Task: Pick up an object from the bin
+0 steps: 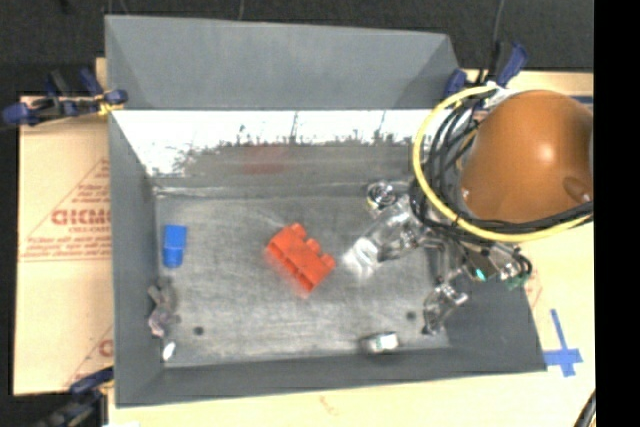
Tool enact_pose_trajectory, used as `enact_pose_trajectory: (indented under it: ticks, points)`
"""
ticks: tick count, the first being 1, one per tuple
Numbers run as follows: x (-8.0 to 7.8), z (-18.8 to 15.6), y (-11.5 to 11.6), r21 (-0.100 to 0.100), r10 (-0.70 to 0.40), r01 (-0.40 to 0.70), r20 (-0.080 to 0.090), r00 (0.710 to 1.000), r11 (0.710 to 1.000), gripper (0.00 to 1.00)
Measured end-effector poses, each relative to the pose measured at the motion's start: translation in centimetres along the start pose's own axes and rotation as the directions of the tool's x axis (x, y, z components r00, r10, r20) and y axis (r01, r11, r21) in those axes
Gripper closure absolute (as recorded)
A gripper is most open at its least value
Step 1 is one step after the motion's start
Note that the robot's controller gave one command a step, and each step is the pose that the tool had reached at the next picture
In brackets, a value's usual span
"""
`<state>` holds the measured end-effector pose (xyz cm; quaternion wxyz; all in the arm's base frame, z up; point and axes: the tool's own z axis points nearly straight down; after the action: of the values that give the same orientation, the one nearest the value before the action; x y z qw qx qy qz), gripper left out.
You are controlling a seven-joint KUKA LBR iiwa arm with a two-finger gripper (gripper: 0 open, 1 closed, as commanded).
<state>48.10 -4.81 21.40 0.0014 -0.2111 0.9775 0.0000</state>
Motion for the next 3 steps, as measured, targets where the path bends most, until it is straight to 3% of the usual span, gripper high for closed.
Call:
enact_pose_trajectory:
  ticks: [1,2,3]
  points:
    - [0.8,6.5,-1.1,-0.004,-0.089,0.089,-0.004,0.996,0.996,0.00]
    - [0.2,13.6,-0.1,0.006,-0.331,0.331,0.007,0.944,0.944,0.00]
    - [0.3,13.6,-0.1,0.004,-0.331,0.331,0.005,0.944,0.944,1.00]
